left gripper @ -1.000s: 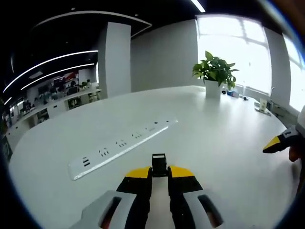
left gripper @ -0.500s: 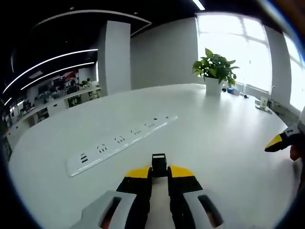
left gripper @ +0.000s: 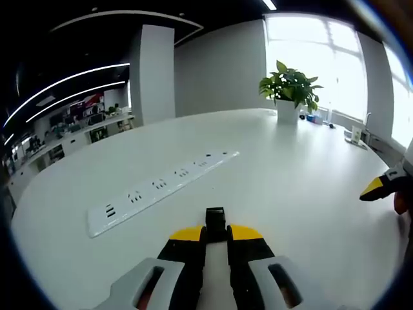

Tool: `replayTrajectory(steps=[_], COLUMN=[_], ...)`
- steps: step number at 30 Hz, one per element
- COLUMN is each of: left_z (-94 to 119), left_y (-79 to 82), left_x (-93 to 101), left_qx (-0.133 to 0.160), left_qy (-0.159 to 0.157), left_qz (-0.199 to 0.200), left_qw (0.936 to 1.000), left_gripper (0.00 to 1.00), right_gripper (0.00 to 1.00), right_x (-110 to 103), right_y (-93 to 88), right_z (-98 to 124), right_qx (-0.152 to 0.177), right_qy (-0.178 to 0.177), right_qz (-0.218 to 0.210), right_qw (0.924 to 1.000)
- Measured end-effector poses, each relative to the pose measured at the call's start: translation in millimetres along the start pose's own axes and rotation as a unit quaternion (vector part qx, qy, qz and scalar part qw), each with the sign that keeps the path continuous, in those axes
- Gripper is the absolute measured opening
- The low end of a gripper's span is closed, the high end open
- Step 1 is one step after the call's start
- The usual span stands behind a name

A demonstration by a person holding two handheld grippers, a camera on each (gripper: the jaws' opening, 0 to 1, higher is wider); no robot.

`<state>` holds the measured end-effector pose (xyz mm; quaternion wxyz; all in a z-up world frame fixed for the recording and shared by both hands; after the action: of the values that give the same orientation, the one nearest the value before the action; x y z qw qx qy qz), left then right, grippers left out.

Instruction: Snap the two parts of the plastic buckle together until the buckle closes and remains connected.

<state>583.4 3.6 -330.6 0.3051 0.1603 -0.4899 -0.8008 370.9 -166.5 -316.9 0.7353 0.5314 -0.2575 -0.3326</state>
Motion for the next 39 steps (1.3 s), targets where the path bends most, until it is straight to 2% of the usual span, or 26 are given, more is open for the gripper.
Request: replayTrajectory(steps=[11, 16, 26, 39], left_z=[-1.8, -0.5, 0.1, 1.8], left_y=[-1.8, -1.3, 0.4, 1.0], left_x=[2.0, 2.1, 0.9, 0.7], left_qx=[0.001, 0.001, 0.002, 0.004], left_qy=[-0.005, -0.005, -0.007, -0.006], left_qz=[-0.001, -0.002, -0.003, -0.007], left_qw=[1.0, 1.0, 1.0, 1.0], left_gripper=[0.11, 0.11, 0.11, 0.11], right_gripper=[0.93, 1.0, 1.0, 1.0], right_x=[0.6, 1.7, 6.5, 8.5], right_y=[0.0, 0.0, 7.9, 9.3], right_z=[0.7, -0.1, 3.5, 3.6], right_qx=[0.003, 0.007, 0.049, 0.057], right_qy=[-0.007, -0.012, -0.015, -0.028], right_qz=[0.0, -0.009, -0.034, -0.029], right_qw=[1.0, 0.9999, 0.9981, 0.9976])
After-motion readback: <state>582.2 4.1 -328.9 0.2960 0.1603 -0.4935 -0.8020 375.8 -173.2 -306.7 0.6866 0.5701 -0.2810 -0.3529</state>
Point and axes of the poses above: the point that each gripper's makers call its tool centre point, and the gripper's own axes: z roughly backward along the fingers, x roughly to its right, y roughly out of its top, the point moved 10 cm from there along z, roughly backward along the fingers, and after that the axes turned 2 degrees about x, right-handed, at the moved point
